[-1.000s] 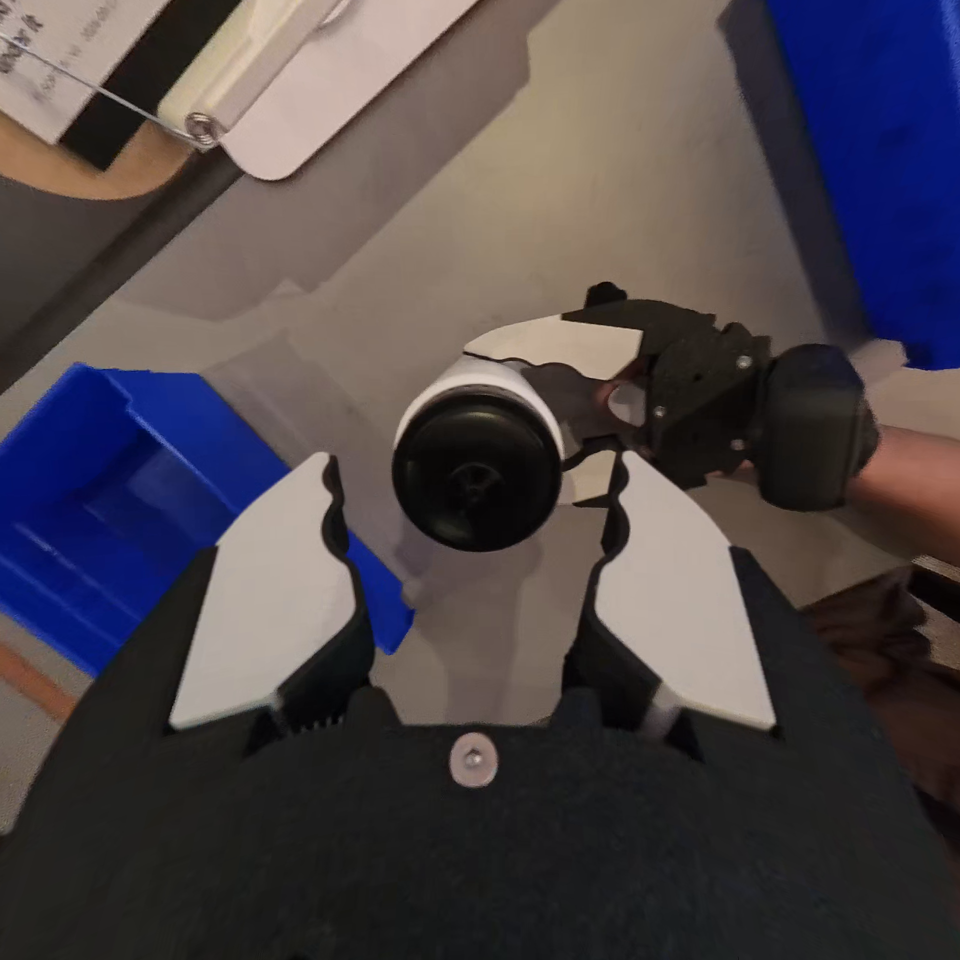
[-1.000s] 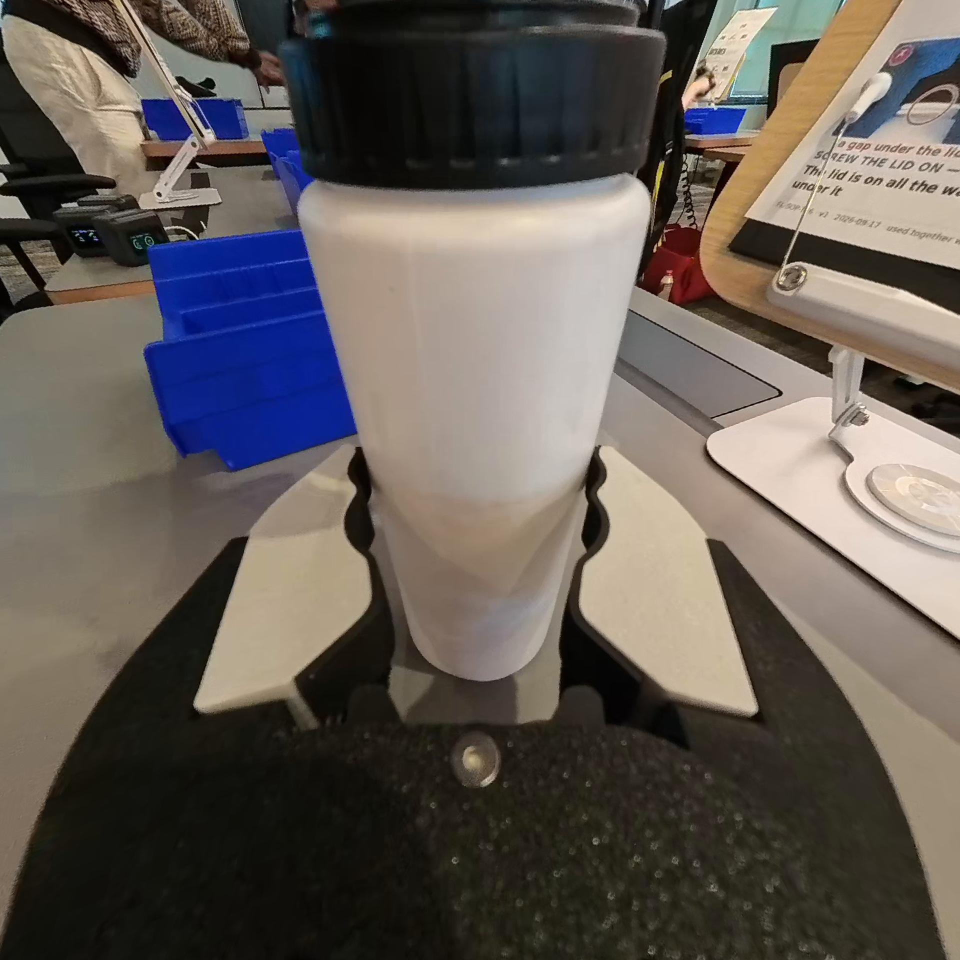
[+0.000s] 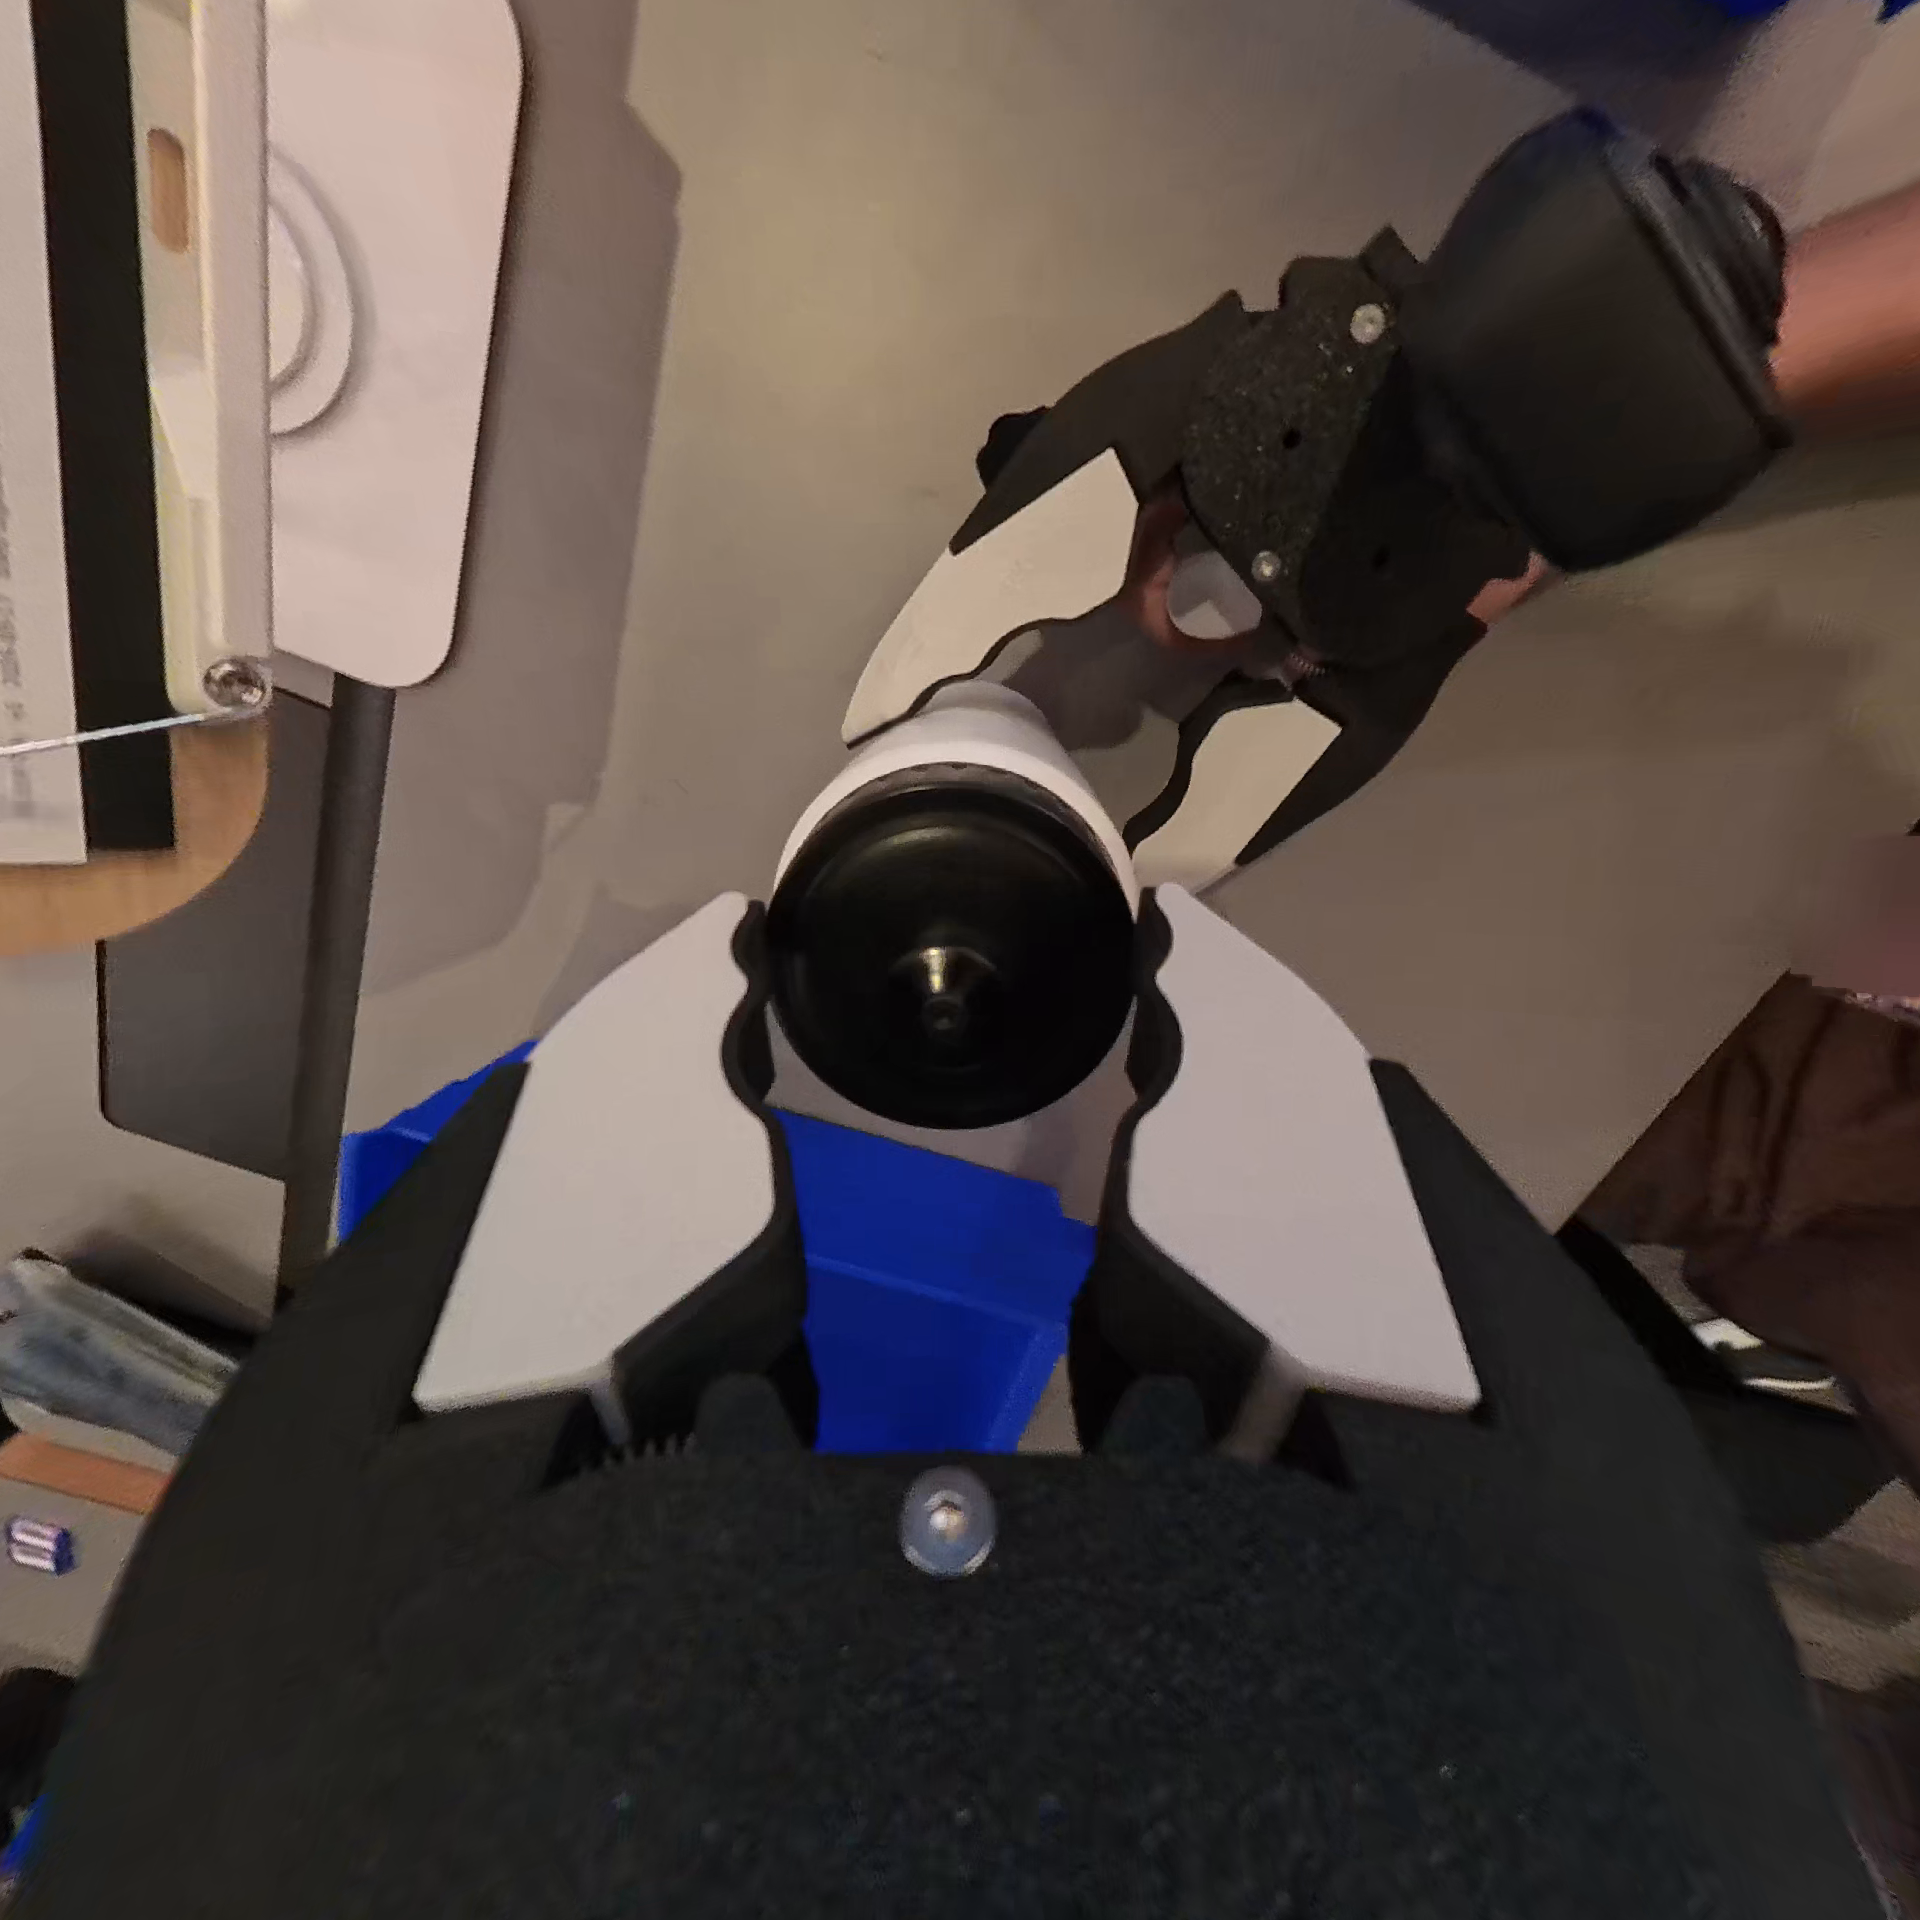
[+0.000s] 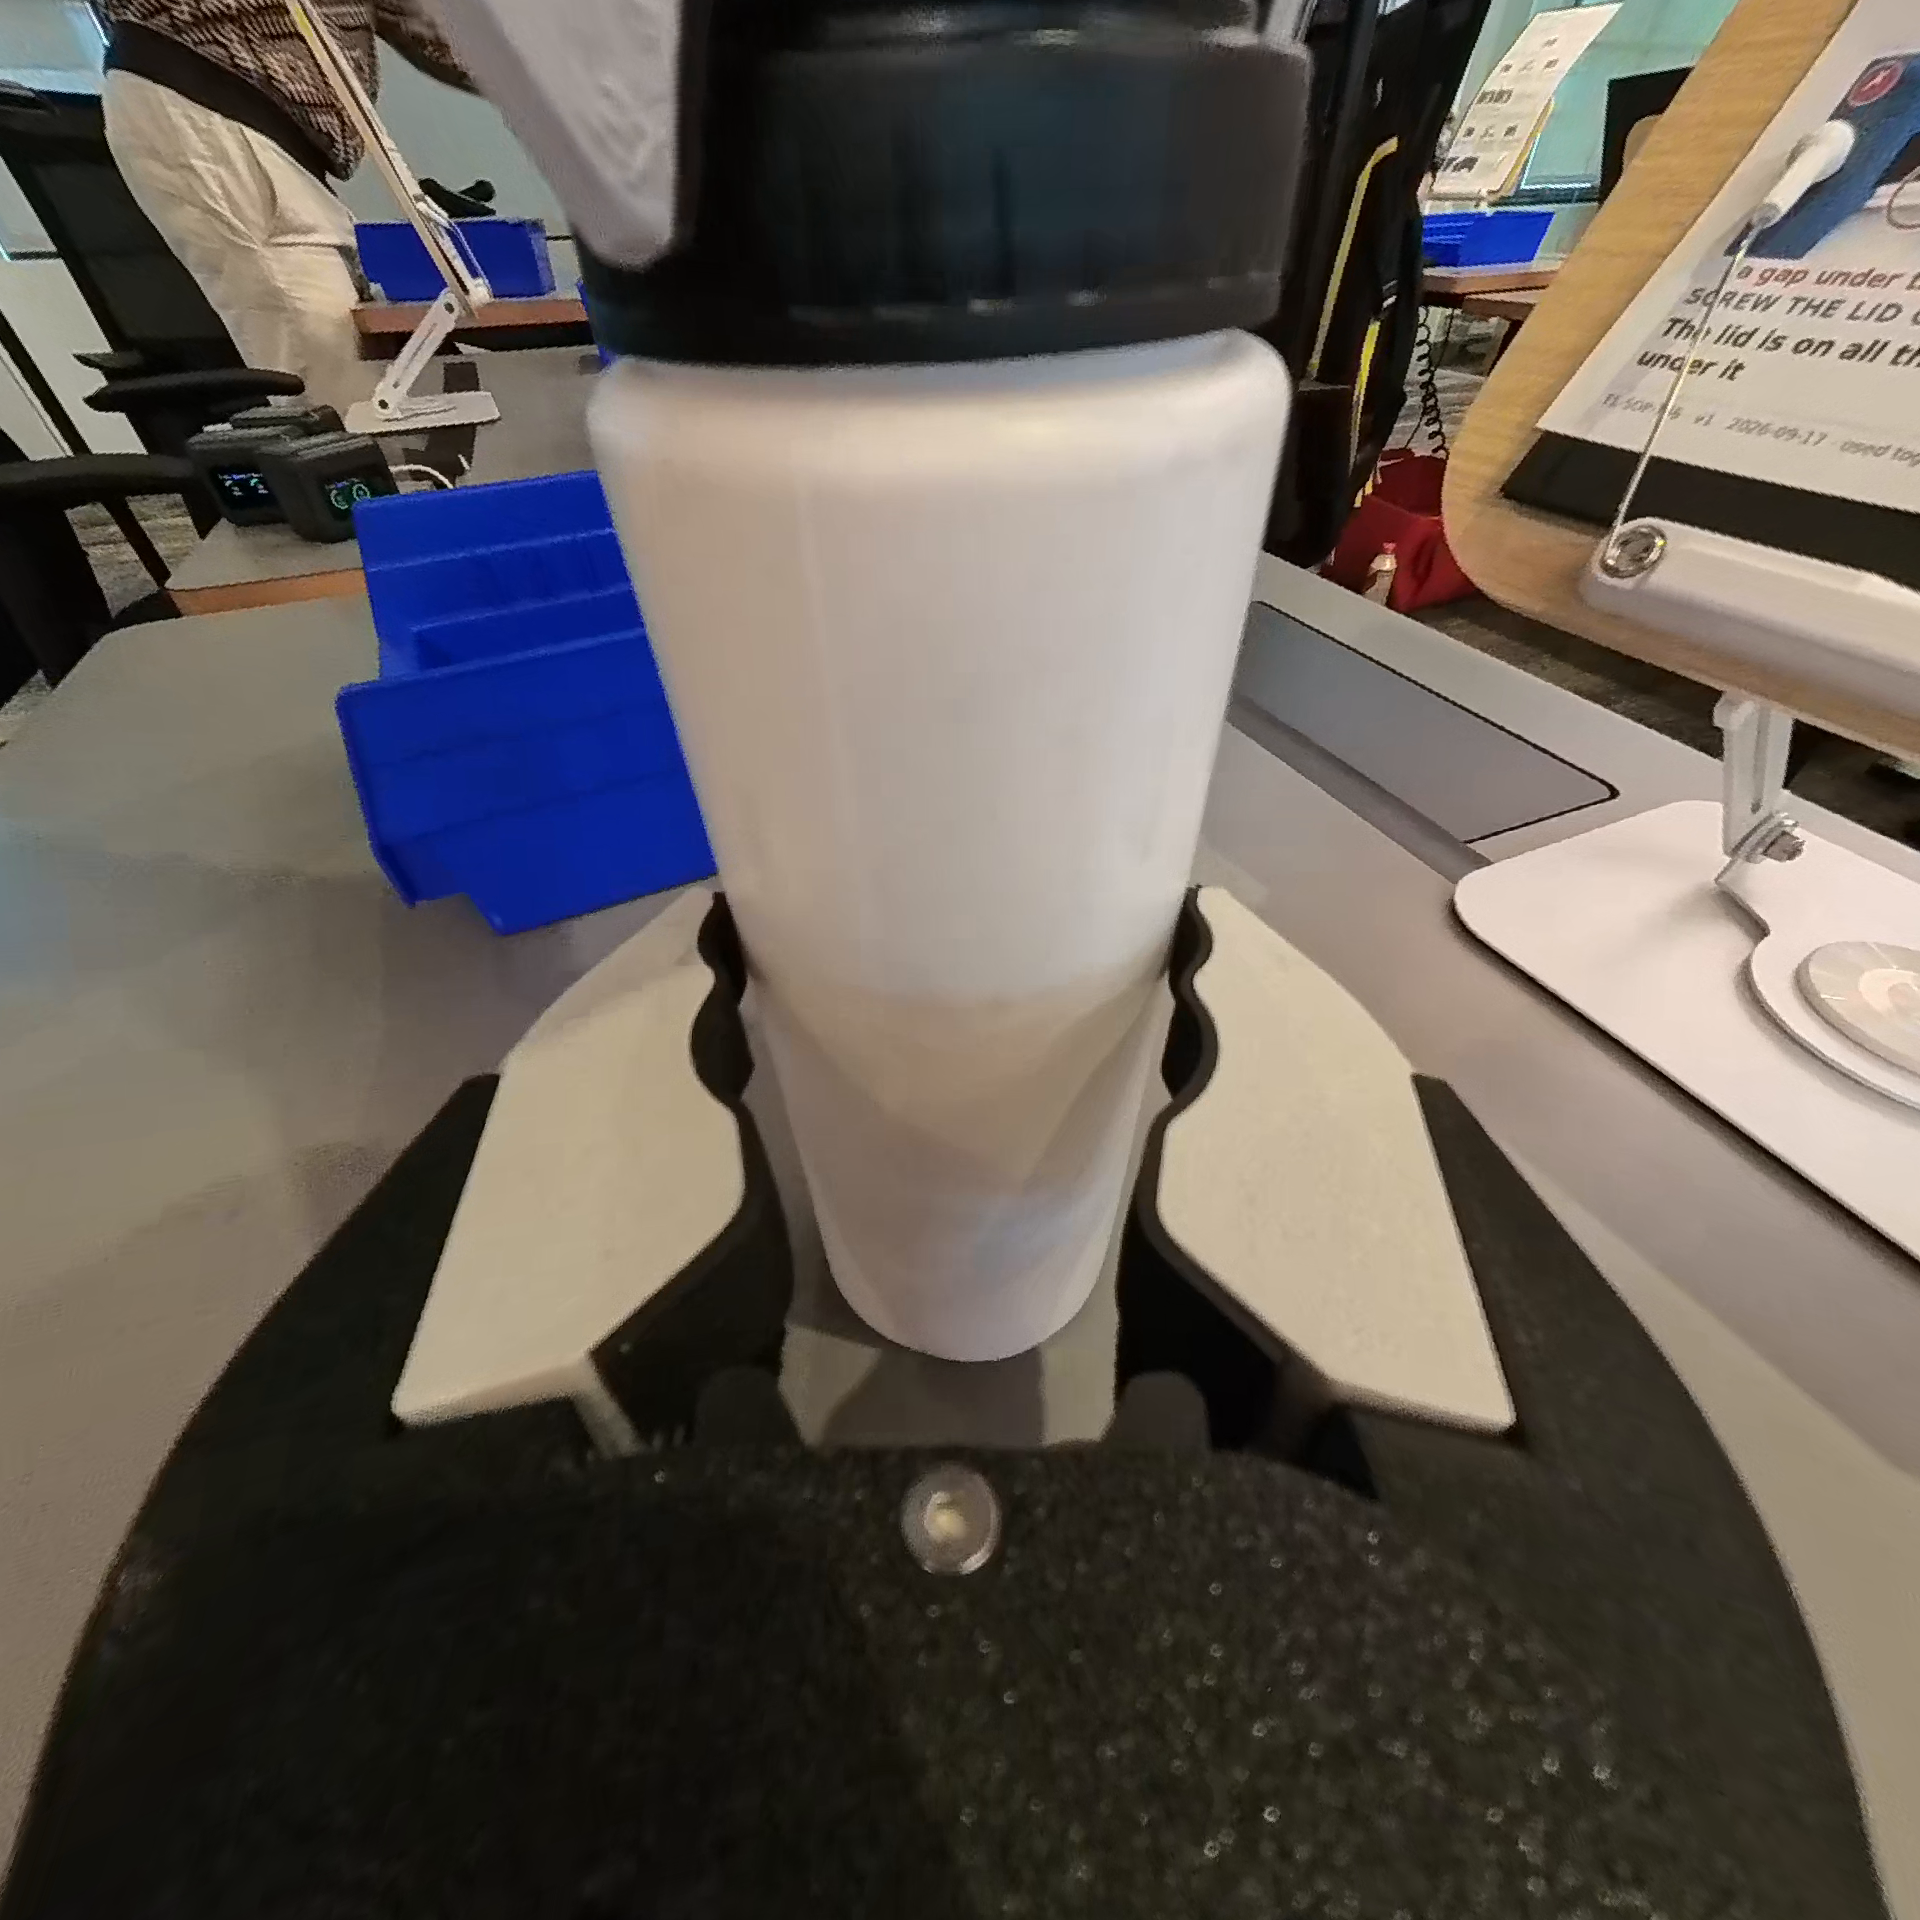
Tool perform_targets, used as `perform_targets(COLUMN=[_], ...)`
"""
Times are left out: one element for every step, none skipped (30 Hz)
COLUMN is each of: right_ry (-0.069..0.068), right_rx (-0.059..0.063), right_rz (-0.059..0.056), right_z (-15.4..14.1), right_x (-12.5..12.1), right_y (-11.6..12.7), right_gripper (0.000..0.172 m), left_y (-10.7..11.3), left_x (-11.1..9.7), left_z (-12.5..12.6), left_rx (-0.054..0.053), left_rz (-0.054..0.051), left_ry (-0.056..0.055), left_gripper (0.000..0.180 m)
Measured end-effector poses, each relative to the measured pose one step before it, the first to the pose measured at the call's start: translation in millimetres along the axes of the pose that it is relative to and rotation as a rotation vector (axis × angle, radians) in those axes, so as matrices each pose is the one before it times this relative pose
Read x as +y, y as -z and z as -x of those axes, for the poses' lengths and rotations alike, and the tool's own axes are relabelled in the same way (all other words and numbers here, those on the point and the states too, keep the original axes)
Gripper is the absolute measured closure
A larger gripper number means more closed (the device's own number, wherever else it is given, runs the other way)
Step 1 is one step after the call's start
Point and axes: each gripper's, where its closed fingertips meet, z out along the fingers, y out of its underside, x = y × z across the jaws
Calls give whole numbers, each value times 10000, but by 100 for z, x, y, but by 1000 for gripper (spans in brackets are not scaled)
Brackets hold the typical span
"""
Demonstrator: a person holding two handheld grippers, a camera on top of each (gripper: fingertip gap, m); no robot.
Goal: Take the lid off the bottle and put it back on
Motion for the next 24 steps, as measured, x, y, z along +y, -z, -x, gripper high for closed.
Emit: perform_targets(right_ry=[-9,-2,13,13,14,-4,-22,5,5,8,-20,-41,-31,8,7,-34,12,35,8,-22,31,28,-17,-18], right_rx=[-39,-64,-48,-39,-40,-29,-36,-16,-17,10,24,22,18,34,84,88,47,32,50,53,38,49,72,83], right_rz=[-9,-9,0,13,1,-5,-22,-15,-1,13,10,-21,-45,-26,1,3,-10,-6,2,9,6,6,15,24], right_z=[21,28,37,46,69,53,52,37,38,21,-31,-50,-38,-7,-23,-38,-1,15,-16,-42,10,4,-23,-28], right_x=[-3,-1,7,3,-11,1,-13,-1,-2,-6,3,0,-12,-12,-9,-11,-15,0,-9,-3,3,-8,-8,5], right_y=[-10,0,-14,-11,-15,-21,-39,-24,-11,-8,11,32,9,-14,-17,-31,-30,-30,-17,-21,-33,-38,-41,-27], right_gripper=[92,92,92,92,92,92,92,92,92,92,92,92,93,93,92,92,92,92,92,92,92,92,92,92], left_y=[1,15,10,11,15,7,14,13,2,-4,-11,-15,4,-36,-113,-149,-65,34,59,54,49,4,-67,-135], left_x=[29,31,51,64,64,56,59,44,30,-33,-106,-111,-51,56,146,85,-28,-34,14,122,299,354,323,289], left_z=[-39,-41,-49,-52,-53,-47,-37,-46,-38,1,58,61,52,50,158,448,792,755,351,-149,-323,-234,-265,-252], left_rx=[74,59,47,54,64,65,64,60,43,24,15,3,-24,-59,-145,-368,-616,-583,-279,56,203,185,208,221], left_rz=[-45,-19,4,23,34,44,58,59,60,37,-1,-21,-42,-34,15,-6,-90,-130,-102,-59,0,45,30,30], left_ry=[-249,-268,-268,-263,-253,-249,-273,-293,-285,-171,30,171,268,402,586,735,786,892,1038,1045,947,833,636,478], left_gripper=[114,113,113,113,113,113,113,113,113,113,113,113,113,113,111,94,72,68,70,74,81,81,81,81])
